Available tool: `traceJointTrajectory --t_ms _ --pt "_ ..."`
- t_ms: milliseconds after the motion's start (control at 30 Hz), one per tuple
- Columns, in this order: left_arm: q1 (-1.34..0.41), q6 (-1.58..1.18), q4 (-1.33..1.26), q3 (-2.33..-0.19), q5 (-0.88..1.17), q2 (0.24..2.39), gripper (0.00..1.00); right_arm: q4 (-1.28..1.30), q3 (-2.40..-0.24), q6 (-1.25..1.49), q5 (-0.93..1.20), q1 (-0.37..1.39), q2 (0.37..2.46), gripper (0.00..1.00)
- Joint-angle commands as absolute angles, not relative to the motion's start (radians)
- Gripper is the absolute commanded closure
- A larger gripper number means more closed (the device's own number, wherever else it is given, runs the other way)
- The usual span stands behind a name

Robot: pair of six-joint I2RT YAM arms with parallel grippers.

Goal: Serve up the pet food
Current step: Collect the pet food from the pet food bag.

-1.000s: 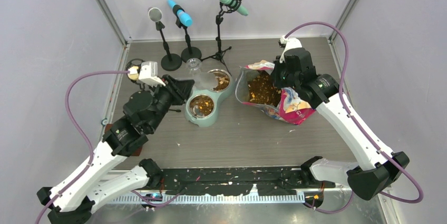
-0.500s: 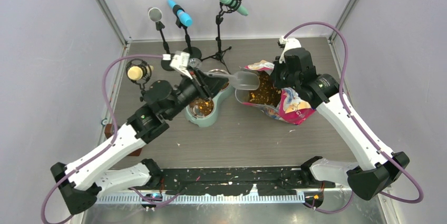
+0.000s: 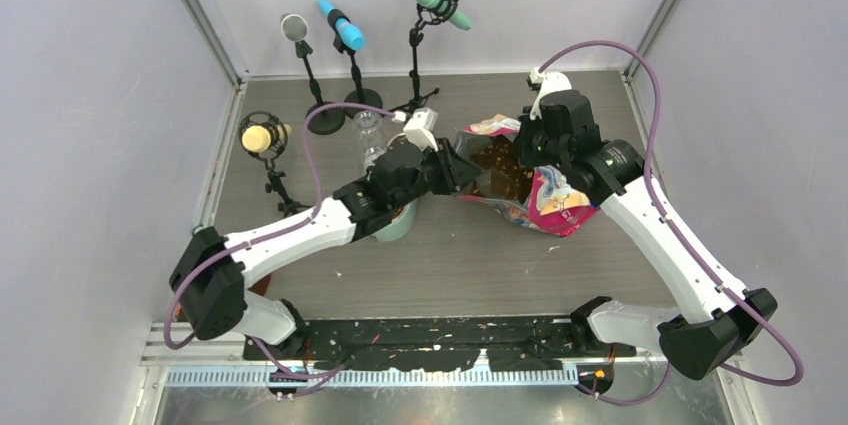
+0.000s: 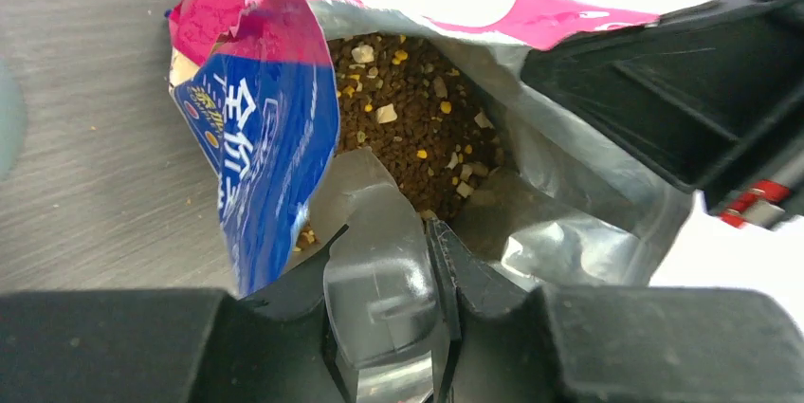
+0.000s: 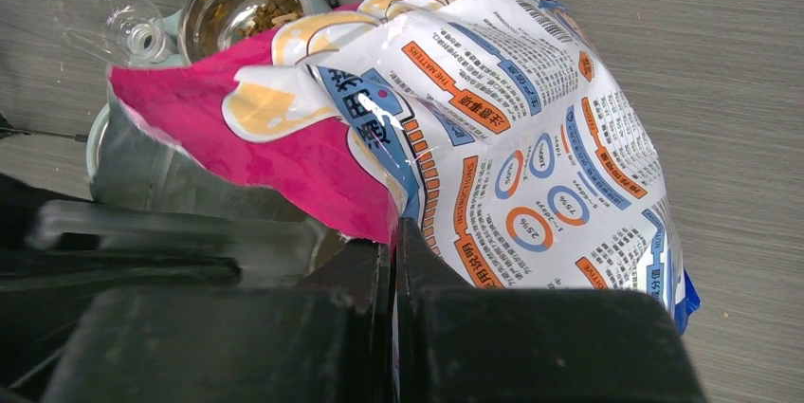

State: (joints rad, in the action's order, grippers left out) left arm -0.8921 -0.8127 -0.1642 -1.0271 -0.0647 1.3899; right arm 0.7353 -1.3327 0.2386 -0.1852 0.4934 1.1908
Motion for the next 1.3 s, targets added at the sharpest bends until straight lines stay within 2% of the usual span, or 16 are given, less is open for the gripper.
traceJointTrajectory --t_ms 0,200,600,800,933,1267 --pt "-0.91 -0.851 -0.287 -1.089 -0.125 1.427 1.0 0.718 -1.369 0.24 -0.205 0.486 1.149 0.95" --pt "-0.965 -0.708 -0.344 -1.121 -0.247 1.505 1.0 0.722 -1.367 0.236 -0.213 0.486 1.146 0.95" --pt "-1.043 -0.598 -0.257 -1.271 -0.461 1.684 1.0 0.725 -1.342 0.243 -0.211 0.485 1.124 0.95" --pt "-1.043 -0.683 -0.23 -1.312 -0.339 1.772 1.0 0.731 -1.319 0.23 -0.248 0.485 1.104 0.95" --pt "-1.029 -0.778 -0.336 -1.267 -0.198 1.789 1.0 0.732 -1.313 0.216 -0.274 0.485 1.093 0.95" --pt "-0.939 -1.072 -0.631 -1.044 -0.094 1.633 1.0 0.734 -1.313 0.209 -0.29 0.483 1.085 0.95"
